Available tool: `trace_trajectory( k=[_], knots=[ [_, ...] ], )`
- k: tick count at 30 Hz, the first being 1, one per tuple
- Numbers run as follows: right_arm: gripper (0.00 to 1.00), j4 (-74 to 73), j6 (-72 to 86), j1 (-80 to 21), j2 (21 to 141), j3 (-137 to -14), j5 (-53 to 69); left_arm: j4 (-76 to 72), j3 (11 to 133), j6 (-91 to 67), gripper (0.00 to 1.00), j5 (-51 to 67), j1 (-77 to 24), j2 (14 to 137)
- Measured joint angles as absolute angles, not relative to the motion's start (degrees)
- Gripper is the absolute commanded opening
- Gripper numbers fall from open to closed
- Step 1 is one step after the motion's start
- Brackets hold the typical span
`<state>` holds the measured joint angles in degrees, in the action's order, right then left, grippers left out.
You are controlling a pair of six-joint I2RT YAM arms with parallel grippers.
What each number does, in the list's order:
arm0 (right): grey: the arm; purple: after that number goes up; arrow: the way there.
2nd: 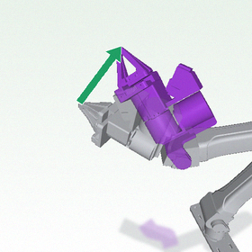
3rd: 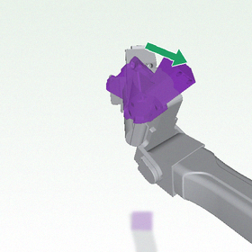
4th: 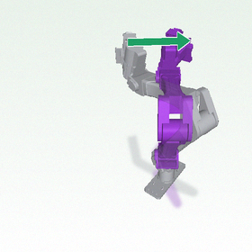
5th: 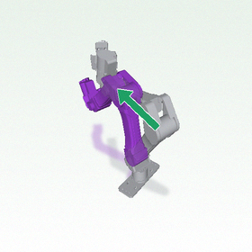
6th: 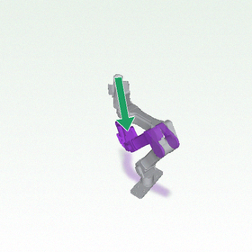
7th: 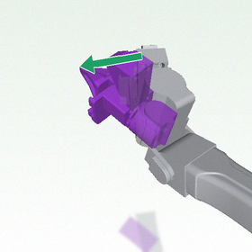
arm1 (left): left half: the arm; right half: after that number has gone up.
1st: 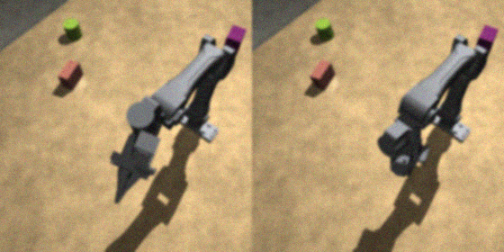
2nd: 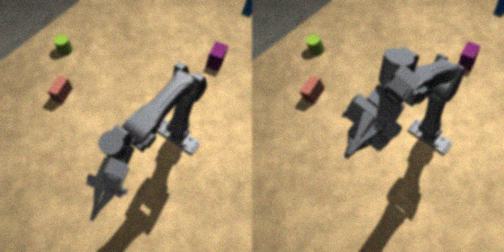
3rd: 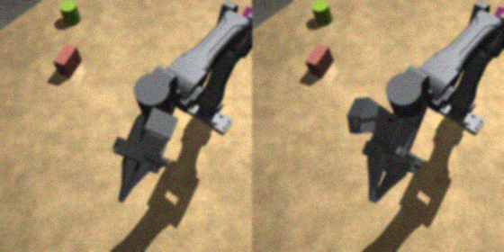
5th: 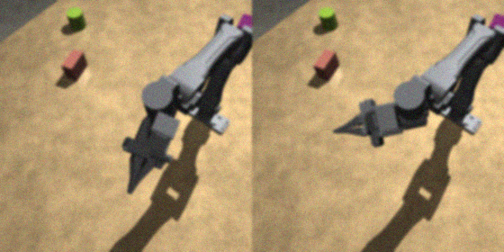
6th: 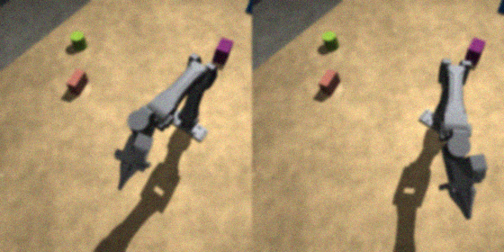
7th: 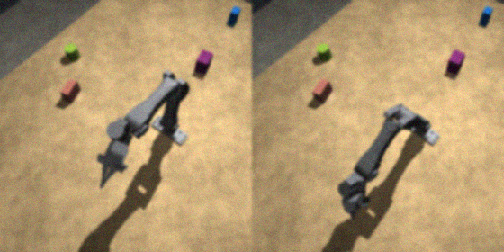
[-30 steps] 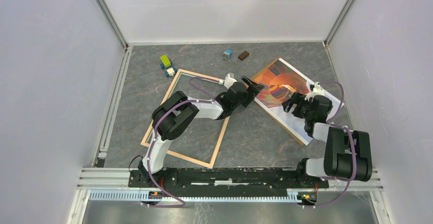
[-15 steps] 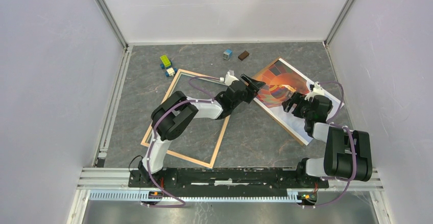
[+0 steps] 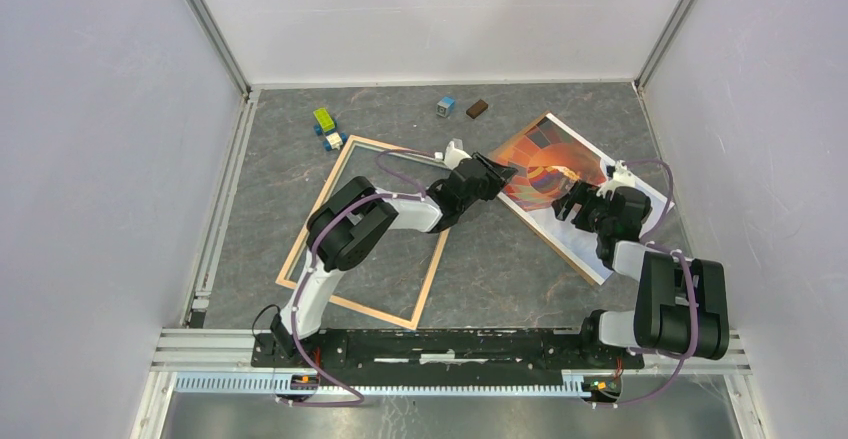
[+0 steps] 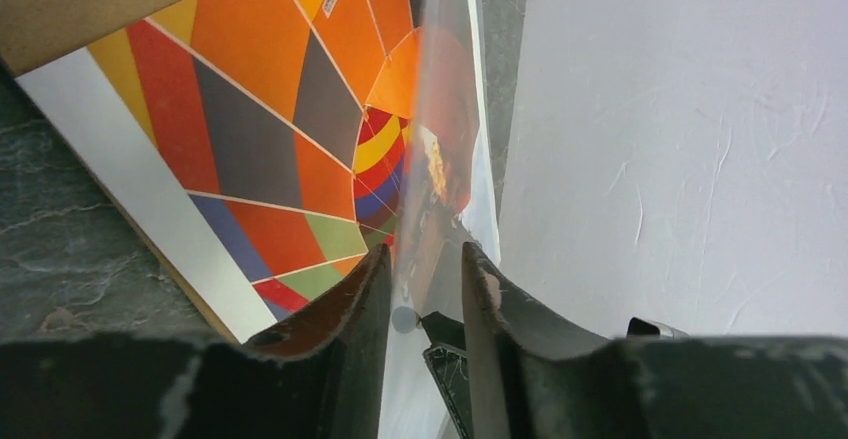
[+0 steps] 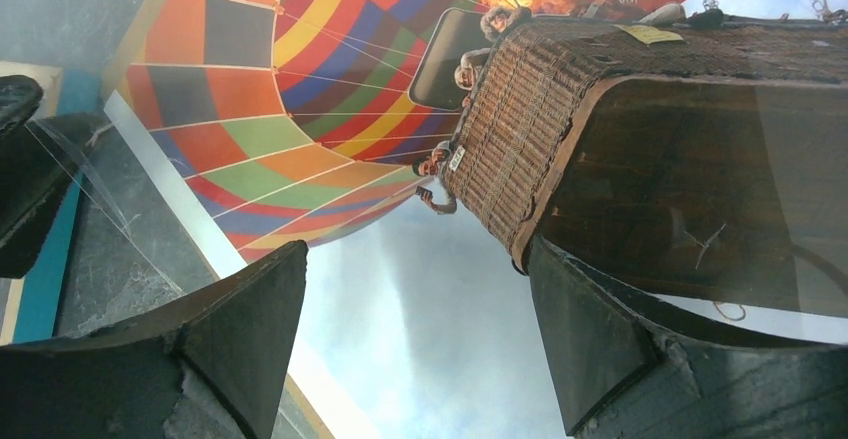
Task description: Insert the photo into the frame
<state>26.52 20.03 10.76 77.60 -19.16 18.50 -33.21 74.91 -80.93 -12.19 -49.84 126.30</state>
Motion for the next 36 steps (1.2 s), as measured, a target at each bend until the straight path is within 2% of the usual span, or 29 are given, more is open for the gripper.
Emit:
trace_trajectory(
  k=[2, 7, 15, 21, 27, 32, 36],
  knots=[
    [0.88, 25.5, 19.7, 10.7, 76.8, -19.2, 18.4, -33.1, 75.5, -80.3, 0.17, -12.1, -49.8, 126.5],
    [0.89, 18.9, 18.6, 9.1, 74.5, -21.0, 14.7, -32.8, 77.1, -77.5, 0.02, -11.7, -49.4, 127.0],
    [0.93, 5.1, 15.4, 3.4, 67.6, -23.6, 3.0, -31.7, 75.3, -75.4, 0.02, -5.3, -45.0, 125.0],
    [0.93, -2.8, 13.4, -3.4, 66.9, -28.1, 0.0, -24.7, 65.7, -73.3, 0.02, 7.0, -35.1, 111.3],
    [0.93, -5.7, 11.7, -7.6, 67.0, -32.8, 4.7, -4.0, 63.5, -61.0, 0.02, 20.9, -22.0, 98.0],
    [0.92, -4.4, 11.7, -7.9, 71.3, -33.8, 13.0, 16.3, 63.8, -46.9, 0.02, 25.1, -13.0, 97.1],
    [0.91, -4.4, 11.8, -8.1, 78.0, -35.1, 17.0, 26.1, 63.8, -39.1, 0.02, 26.0, -8.6, 97.2]
  ],
)
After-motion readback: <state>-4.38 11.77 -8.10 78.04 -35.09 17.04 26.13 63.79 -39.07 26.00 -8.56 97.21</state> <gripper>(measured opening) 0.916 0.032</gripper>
